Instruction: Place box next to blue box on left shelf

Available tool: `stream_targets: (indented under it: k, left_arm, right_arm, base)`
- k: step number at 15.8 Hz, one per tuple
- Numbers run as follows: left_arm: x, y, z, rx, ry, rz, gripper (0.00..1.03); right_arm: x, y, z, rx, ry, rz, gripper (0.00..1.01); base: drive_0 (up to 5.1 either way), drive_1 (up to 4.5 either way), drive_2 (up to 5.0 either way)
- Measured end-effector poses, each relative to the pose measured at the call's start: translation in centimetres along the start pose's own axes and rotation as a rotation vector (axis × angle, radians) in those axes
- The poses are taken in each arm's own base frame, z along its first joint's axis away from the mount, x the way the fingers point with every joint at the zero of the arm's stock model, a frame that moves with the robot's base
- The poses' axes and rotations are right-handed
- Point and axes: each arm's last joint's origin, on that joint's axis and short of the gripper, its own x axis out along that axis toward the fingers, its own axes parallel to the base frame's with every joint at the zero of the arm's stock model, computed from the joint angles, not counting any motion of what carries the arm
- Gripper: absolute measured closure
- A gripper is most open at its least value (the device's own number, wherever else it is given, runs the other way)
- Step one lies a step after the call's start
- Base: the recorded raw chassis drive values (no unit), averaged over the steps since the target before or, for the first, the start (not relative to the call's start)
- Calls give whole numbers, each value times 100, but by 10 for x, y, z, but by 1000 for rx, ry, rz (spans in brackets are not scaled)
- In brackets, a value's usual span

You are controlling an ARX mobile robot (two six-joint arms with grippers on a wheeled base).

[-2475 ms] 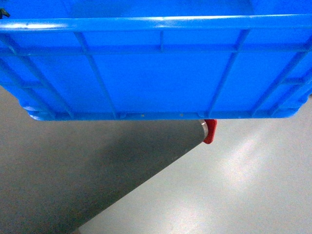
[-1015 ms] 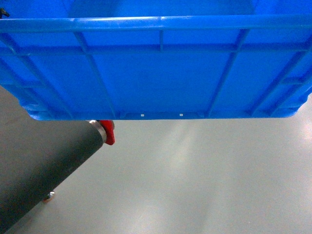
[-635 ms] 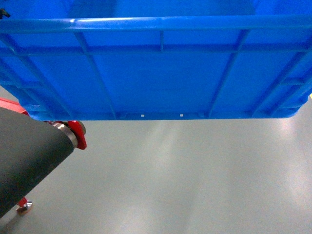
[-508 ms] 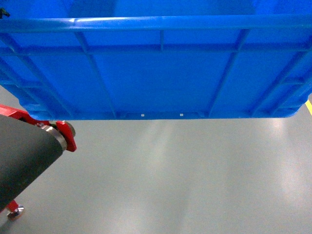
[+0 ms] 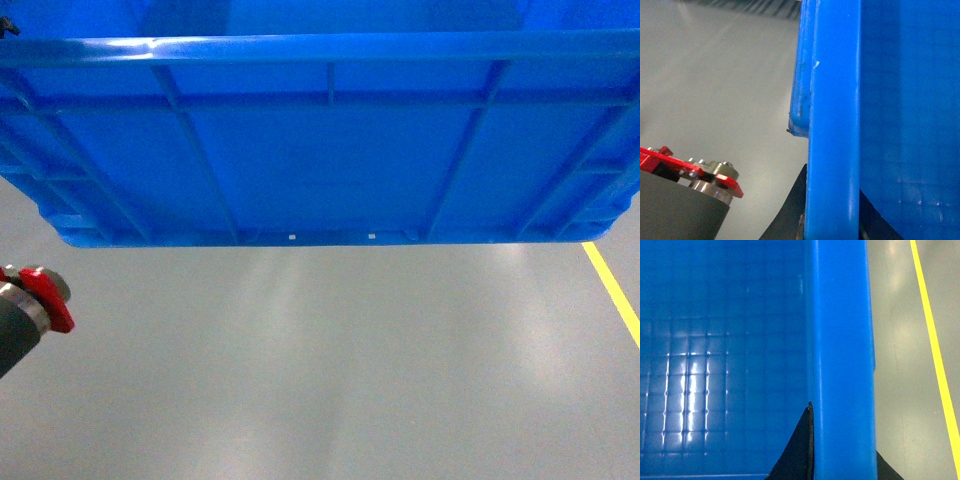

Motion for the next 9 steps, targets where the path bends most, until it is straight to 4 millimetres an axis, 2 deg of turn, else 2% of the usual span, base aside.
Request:
stream_targets:
  k: [9]
  left_arm:
    - [0,0,0,0,0,0,95]
  right_arm:
    - [0,0,0,0,0,0,93]
  base:
    - [-152,-152,-152]
